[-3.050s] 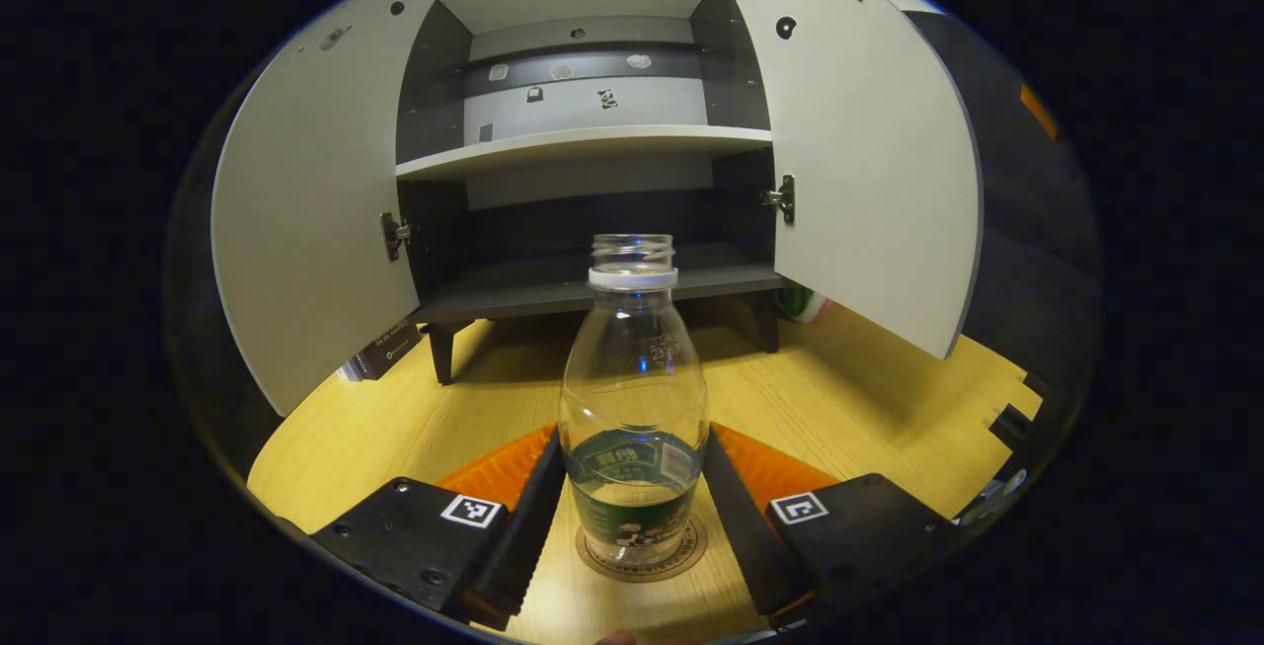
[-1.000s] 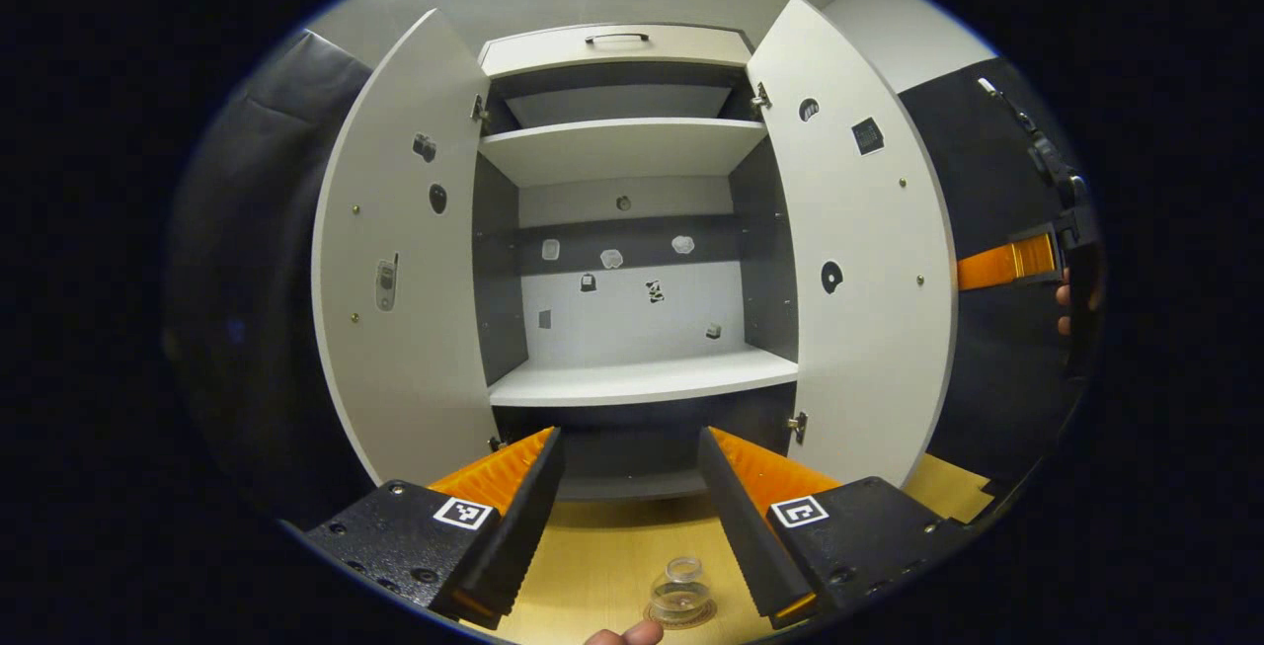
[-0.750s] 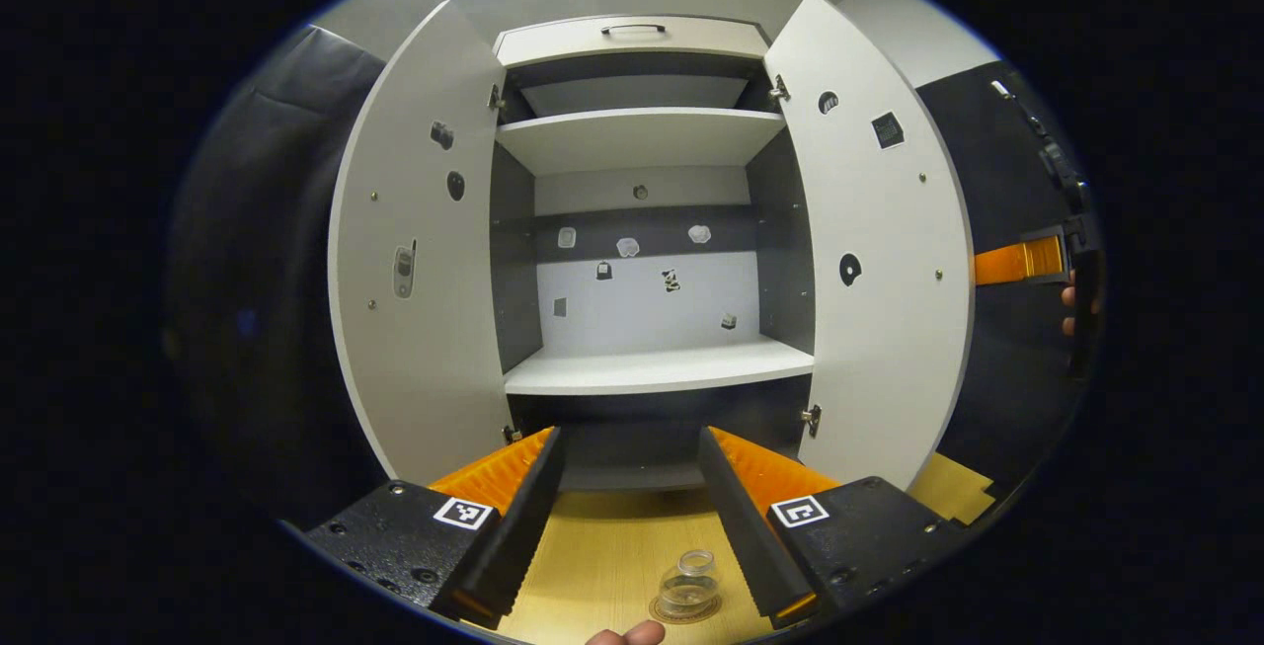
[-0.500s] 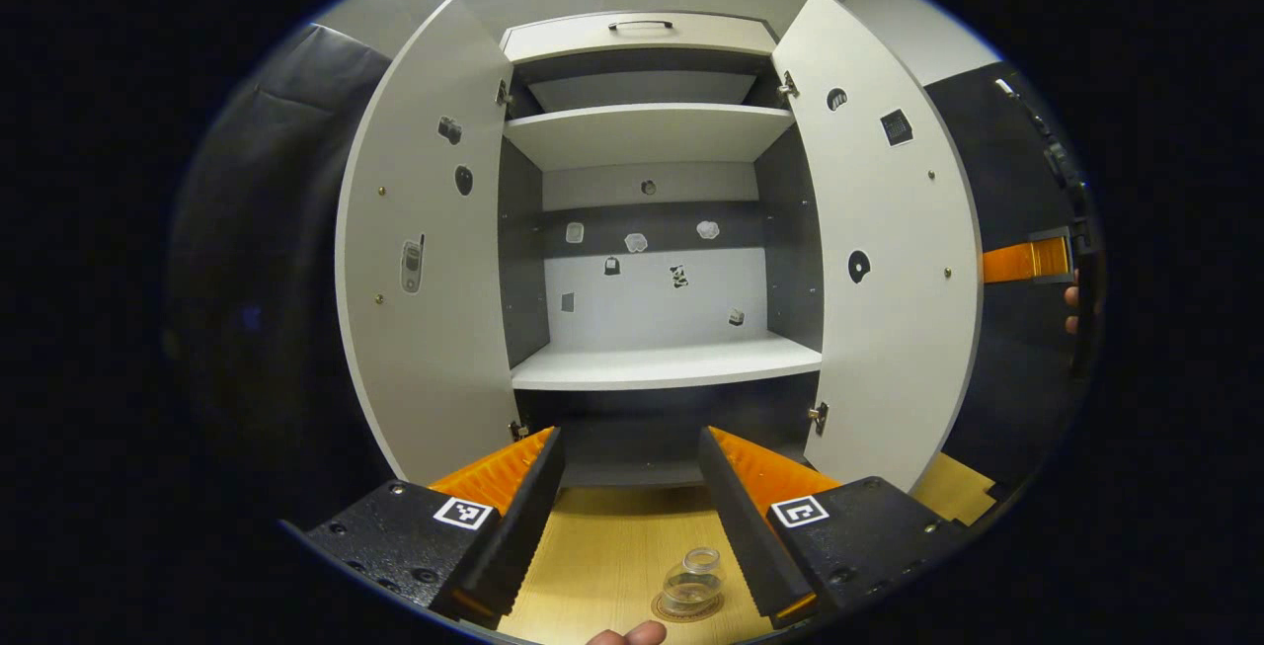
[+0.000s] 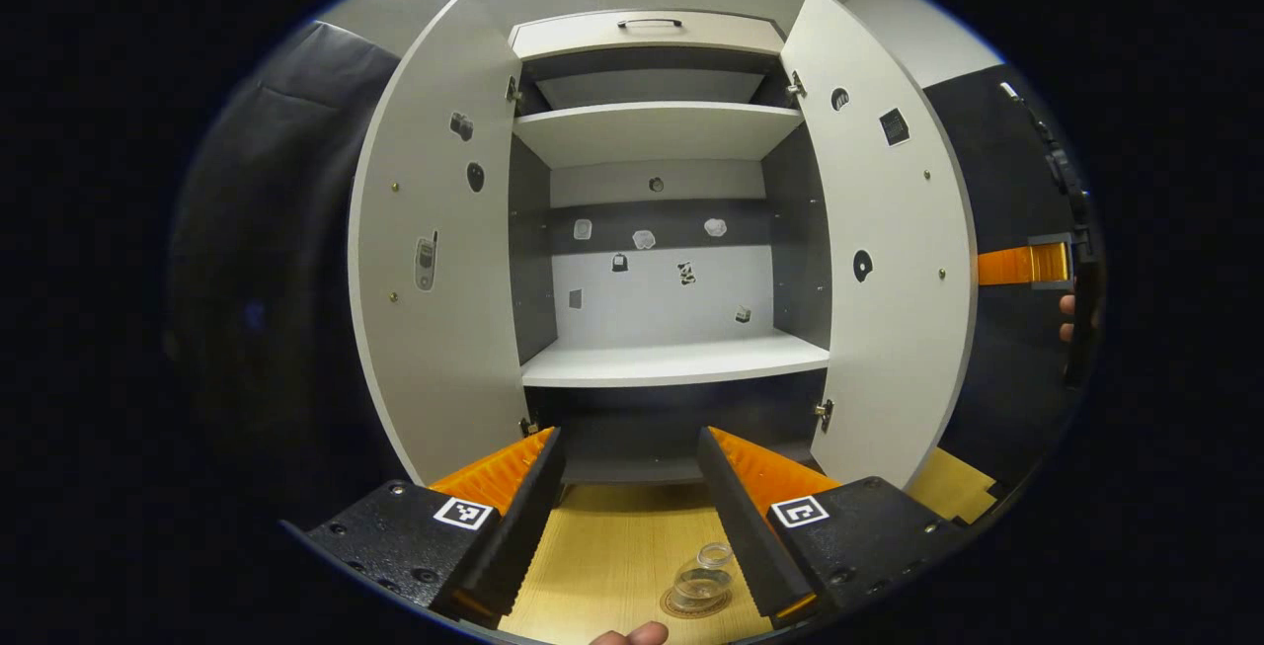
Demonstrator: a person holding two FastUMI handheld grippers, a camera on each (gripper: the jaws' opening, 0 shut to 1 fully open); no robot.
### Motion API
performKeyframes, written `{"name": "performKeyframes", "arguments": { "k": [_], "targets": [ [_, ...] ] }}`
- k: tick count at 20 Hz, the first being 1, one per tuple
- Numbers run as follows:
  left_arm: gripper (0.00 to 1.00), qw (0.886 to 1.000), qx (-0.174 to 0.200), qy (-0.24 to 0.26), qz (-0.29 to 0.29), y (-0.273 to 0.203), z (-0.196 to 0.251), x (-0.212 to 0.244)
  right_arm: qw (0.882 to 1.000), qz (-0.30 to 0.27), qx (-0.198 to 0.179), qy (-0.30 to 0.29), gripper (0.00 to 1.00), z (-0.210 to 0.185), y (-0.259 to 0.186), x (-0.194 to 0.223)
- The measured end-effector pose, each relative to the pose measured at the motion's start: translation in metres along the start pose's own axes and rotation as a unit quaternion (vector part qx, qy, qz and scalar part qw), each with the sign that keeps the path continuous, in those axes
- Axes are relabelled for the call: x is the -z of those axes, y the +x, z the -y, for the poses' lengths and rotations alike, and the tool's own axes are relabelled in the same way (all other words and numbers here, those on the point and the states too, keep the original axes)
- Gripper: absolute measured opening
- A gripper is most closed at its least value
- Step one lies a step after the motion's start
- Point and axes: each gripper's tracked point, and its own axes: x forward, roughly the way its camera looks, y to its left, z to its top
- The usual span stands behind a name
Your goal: Grasp the bottle in the cabinet with the left hand and place it on the coaster, then close the right door with the right hand and the left door with the left hand.
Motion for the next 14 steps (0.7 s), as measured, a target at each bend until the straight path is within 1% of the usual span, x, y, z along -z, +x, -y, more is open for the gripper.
{"name": "performKeyframes", "arguments": {
  "k": [1,2,5,9,14],
  "targets": [
    [0.87,1.0,-0.001,0.0,-0.001,-0.001,-0.003,0.0,1.0,0.001,-0.006,0.001,0.92,-0.006,0.003,0.001],
    [0.87,1.0,-0.004,0.0,-0.001,-0.002,-0.006,0.0,1.0,0.001,-0.013,0.002,0.96,-0.013,0.005,0.001],
    [0.87,1.0,-0.012,0.001,-0.001,-0.002,-0.018,0.001,1.0,-0.003,-0.029,0.01,0.96,-0.031,0.013,0.004],
    [0.87,1.0,-0.024,-0.003,-0.004,-0.003,-0.033,0.003,0.999,-0.004,-0.032,0.0,0.96,-0.042,0.022,0.005],
    [0.87,0.999,-0.039,-0.013,-0.012,-0.002,-0.046,0.007,0.999,-0.007,-0.044,0.007,0.96,-0.057,0.031,0.008]
  ]
}}
